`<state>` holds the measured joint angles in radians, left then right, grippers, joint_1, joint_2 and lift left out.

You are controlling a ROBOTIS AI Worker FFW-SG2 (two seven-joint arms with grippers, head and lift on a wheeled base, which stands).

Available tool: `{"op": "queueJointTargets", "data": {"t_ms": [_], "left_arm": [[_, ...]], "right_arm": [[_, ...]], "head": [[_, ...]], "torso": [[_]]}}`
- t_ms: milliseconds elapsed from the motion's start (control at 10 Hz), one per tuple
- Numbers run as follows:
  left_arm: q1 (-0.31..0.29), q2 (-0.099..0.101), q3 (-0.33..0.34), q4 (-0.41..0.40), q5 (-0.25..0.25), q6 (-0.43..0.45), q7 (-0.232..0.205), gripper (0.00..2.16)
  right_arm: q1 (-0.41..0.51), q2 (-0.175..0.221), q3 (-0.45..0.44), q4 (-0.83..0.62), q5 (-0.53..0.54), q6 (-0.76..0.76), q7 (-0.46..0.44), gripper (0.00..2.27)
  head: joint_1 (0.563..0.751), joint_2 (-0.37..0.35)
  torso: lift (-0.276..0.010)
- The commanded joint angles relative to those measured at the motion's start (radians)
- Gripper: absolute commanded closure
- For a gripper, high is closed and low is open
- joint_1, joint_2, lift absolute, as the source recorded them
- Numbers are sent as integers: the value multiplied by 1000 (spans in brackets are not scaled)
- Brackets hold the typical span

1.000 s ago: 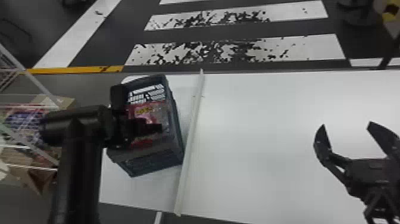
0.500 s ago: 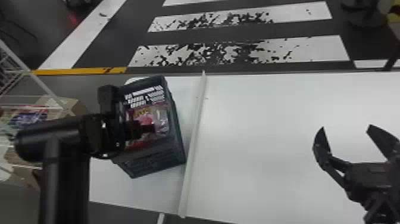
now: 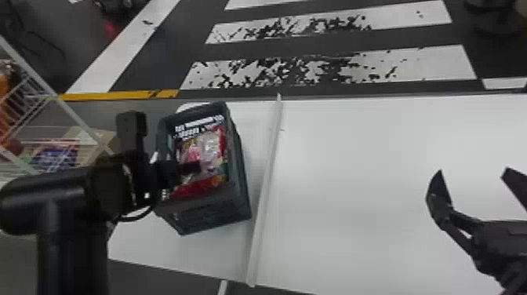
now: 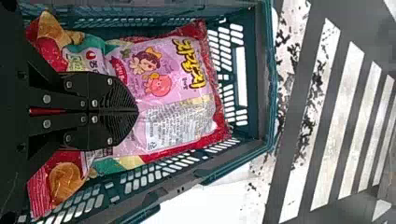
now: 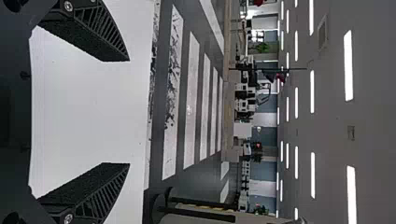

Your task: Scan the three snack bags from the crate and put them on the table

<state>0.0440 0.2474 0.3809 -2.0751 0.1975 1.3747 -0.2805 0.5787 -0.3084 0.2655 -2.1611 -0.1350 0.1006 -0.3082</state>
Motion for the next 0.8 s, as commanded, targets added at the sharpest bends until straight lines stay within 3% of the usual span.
{"op": "queueJointTargets", "data": {"t_ms": [0, 700], "left_arm": [[28, 0, 18, -42, 8, -1, 4, 2138], [85, -2, 64, -152, 48, -22, 26, 2138]], "right_arm": [[6, 0, 1, -6, 0, 0, 0, 80], [10, 6, 3, -9, 0, 0, 0, 80]], "head": [[695, 288], [695, 317]], "torso": [[-94], [-94]]}}
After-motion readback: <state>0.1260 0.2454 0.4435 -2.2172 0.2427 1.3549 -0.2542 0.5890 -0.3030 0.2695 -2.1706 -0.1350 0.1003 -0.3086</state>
